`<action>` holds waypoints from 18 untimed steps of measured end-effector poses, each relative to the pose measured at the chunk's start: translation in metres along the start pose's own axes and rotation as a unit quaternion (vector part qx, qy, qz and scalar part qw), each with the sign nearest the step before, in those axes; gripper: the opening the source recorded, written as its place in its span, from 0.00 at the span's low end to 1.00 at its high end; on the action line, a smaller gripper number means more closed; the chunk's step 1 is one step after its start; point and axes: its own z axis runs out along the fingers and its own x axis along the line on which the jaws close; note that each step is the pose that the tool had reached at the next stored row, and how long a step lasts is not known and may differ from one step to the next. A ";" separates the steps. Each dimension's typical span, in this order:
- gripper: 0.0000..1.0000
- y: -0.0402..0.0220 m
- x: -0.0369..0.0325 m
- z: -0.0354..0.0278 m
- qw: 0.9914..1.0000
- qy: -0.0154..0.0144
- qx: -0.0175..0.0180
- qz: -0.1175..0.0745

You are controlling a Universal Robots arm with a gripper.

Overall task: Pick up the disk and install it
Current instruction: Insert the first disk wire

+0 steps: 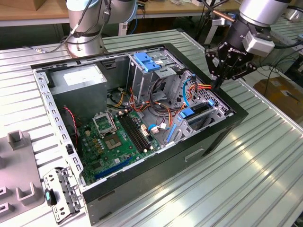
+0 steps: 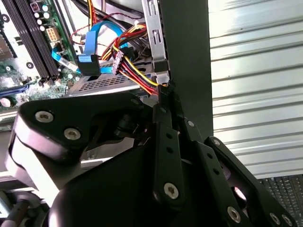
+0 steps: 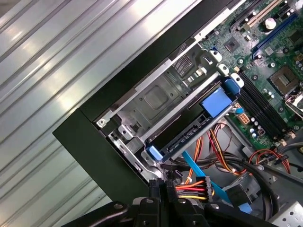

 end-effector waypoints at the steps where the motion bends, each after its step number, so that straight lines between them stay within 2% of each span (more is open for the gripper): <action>1: 0.16 0.0004 -0.0004 0.0000 1.000 0.000 0.000 0.004; 18: 0.16 0.0008 -0.0009 0.0000 1.000 0.000 0.000 0.011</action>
